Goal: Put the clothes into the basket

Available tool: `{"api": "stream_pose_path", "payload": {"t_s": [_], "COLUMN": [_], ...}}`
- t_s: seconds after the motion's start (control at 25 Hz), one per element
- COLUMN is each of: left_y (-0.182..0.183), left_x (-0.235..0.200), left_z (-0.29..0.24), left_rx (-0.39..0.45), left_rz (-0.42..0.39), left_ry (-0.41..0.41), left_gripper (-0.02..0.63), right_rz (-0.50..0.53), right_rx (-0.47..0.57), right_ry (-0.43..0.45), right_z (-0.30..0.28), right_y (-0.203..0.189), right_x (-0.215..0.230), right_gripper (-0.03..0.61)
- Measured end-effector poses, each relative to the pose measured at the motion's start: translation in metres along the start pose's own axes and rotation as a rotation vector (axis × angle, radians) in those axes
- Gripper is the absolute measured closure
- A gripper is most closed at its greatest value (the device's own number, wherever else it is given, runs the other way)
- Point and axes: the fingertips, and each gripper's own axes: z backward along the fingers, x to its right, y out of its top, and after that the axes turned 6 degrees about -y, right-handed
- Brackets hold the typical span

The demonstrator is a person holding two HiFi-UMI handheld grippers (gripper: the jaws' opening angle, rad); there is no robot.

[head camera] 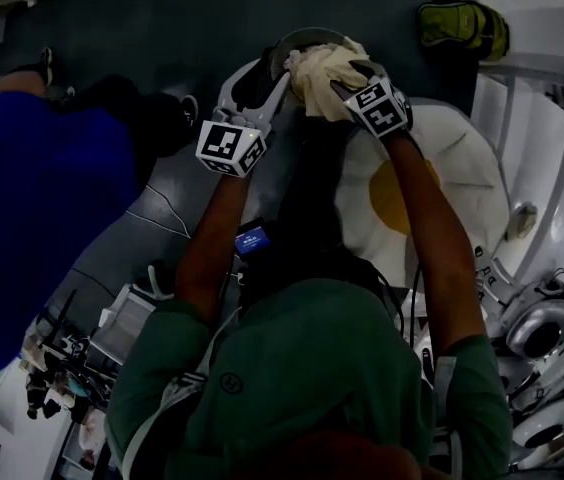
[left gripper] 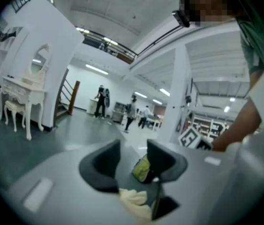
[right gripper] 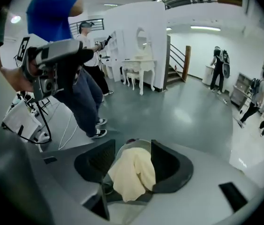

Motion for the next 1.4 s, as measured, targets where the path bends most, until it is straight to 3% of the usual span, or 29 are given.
{"api": "stream_pose_path", "payload": {"t_s": [0.24, 0.4, 0.48, 0.6, 0.76, 0.88, 1.08, 1.28, 1.4], "left_y": [0.023, 0.056, 0.077, 0.110, 0.142, 0.150, 0.167, 0.161, 0.152], "left_x": [0.008, 0.029, 0.049, 0.094, 0.175, 0.225, 0.319, 0.397, 0.417], "left_z": [0.002, 0.020, 0.035, 0.060, 0.110, 0.142, 0.205, 0.273, 0.305], "left_rx": [0.034, 0.073, 0.107, 0.169, 0.223, 0.229, 0.281, 0.272, 0.258], "left_rz": [-0.014, -0.061, -0.087, -0.124, -0.203, -0.256, -0.309, -0.339, -0.323], "left_ry": [-0.027, -0.043, -0.056, -0.086, -0.131, -0.154, -0.200, -0.167, -0.137], "left_gripper": [0.434, 0.435, 0.466, 0.493, 0.553, 0.588, 0.598, 0.598, 0.598], "right_rz": [-0.105, -0.204, -0.269, -0.365, -0.413, -0.404, -0.322, -0.202, -0.178], "right_rx": [0.161, 0.302, 0.397, 0.569, 0.764, 0.844, 0.893, 0.906, 0.905], "right_ry": [-0.073, -0.087, -0.095, -0.109, -0.124, -0.150, -0.152, -0.149, -0.157], "right_z": [0.044, 0.109, 0.156, 0.240, 0.354, 0.422, 0.518, 0.599, 0.631], "right_y": [0.051, 0.062, 0.062, 0.060, 0.041, 0.022, -0.016, -0.054, -0.070], "right_x": [0.020, 0.007, 0.000, -0.012, -0.043, -0.069, -0.129, -0.196, -0.225], "right_gripper": [0.362, 0.478, 0.528, 0.551, 0.569, 0.572, 0.574, 0.574, 0.574]}}
